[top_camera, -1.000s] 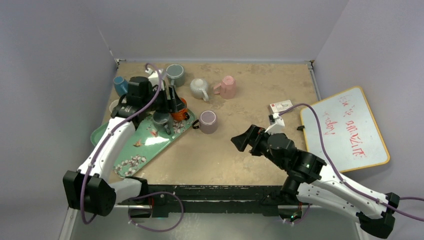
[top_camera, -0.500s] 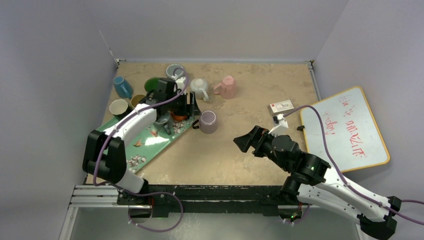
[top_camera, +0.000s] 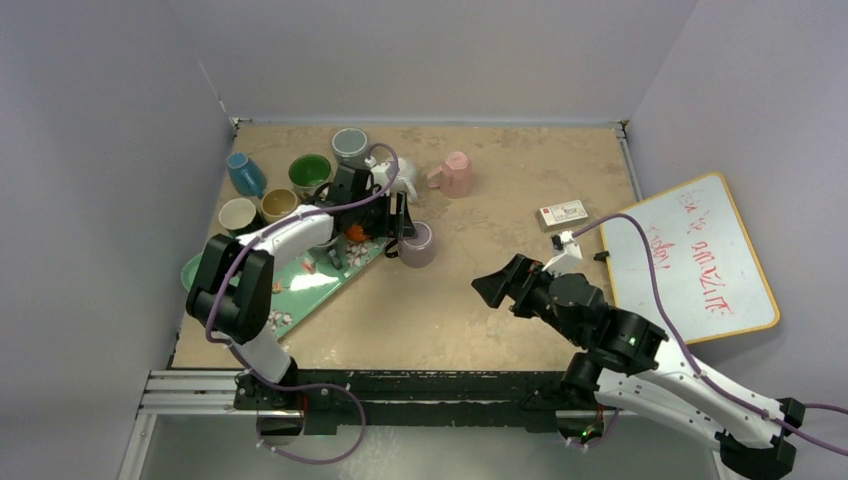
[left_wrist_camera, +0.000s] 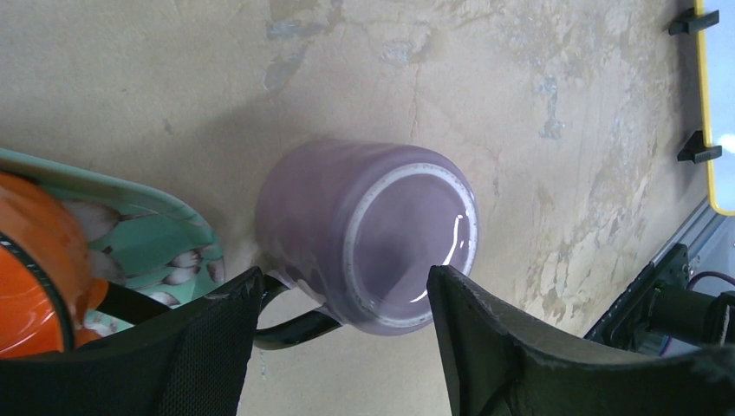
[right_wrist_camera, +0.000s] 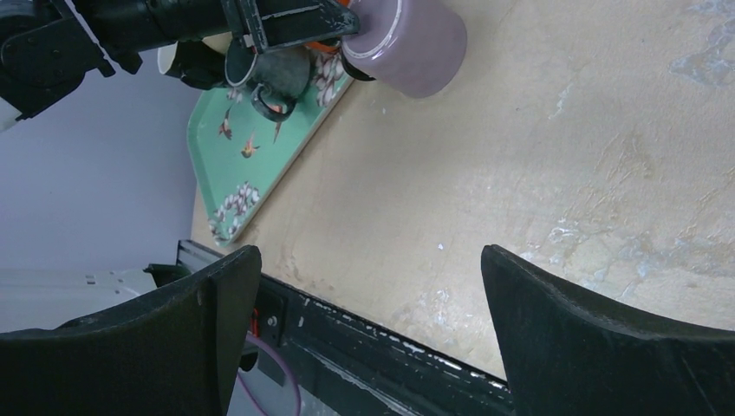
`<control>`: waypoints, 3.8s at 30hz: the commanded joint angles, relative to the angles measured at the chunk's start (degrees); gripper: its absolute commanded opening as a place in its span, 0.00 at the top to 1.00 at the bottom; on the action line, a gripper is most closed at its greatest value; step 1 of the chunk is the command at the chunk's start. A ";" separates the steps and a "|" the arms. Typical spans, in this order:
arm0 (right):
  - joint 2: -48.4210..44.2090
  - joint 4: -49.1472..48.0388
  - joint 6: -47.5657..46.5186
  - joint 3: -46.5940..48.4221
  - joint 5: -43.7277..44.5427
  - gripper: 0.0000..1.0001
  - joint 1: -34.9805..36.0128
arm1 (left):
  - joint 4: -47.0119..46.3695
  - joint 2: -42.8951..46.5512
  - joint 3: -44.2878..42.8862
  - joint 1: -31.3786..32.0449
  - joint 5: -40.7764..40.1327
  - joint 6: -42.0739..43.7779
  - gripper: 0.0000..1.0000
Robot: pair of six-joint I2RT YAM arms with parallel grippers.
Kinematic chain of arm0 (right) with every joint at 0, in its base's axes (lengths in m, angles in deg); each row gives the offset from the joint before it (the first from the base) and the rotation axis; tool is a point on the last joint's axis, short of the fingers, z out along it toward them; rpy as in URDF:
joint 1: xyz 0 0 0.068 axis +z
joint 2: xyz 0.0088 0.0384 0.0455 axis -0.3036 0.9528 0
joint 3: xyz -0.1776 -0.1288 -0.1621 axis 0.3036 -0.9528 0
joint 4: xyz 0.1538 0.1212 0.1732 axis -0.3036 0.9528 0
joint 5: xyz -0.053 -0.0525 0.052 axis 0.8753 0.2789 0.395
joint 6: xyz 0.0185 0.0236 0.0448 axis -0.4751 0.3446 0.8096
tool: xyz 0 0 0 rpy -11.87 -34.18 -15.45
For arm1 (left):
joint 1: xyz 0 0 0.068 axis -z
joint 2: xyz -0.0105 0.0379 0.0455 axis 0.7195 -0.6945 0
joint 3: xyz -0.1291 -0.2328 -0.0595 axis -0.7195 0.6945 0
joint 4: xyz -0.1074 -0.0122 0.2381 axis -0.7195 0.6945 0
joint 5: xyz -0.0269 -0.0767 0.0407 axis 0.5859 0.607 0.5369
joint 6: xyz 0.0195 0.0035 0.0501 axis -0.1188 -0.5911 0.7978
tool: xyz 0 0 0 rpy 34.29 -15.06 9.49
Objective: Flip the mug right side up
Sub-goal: Turn over the cup at the center of the board.
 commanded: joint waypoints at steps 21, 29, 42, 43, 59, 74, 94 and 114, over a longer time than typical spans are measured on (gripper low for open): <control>2.19 -1.47 0.60 -1.20 1.11 0.01 0.12 | -20.83 16.52 16.33 15.76 -0.92 -17.83 0.39; 8.65 -3.11 0.01 0.89 0.49 0.05 0.16 | -3.51 28.61 13.24 15.70 -15.54 -13.11 0.34; 31.09 -17.19 -2.21 5.73 -2.51 0.29 0.16 | 24.12 57.93 7.19 15.69 -31.59 -1.45 0.12; 33.21 -18.33 -2.14 6.28 -2.50 0.30 0.16 | 25.53 59.66 7.18 15.69 -31.82 -0.40 0.12; 59.25 -16.06 -2.97 21.40 -0.55 0.34 0.10 | 32.46 75.60 11.80 15.69 -38.36 3.71 0.10; 65.36 -8.18 -1.46 25.89 4.98 0.43 -1.40 | 33.45 73.76 11.41 15.73 -38.37 3.44 0.10; 64.29 -6.19 -1.69 26.48 7.52 0.55 -2.22 | 33.36 74.23 11.60 15.69 -37.71 2.82 0.10; 69.36 -6.88 -2.49 28.75 7.10 0.59 -4.04 | 32.78 75.32 11.92 15.69 -36.42 3.24 0.10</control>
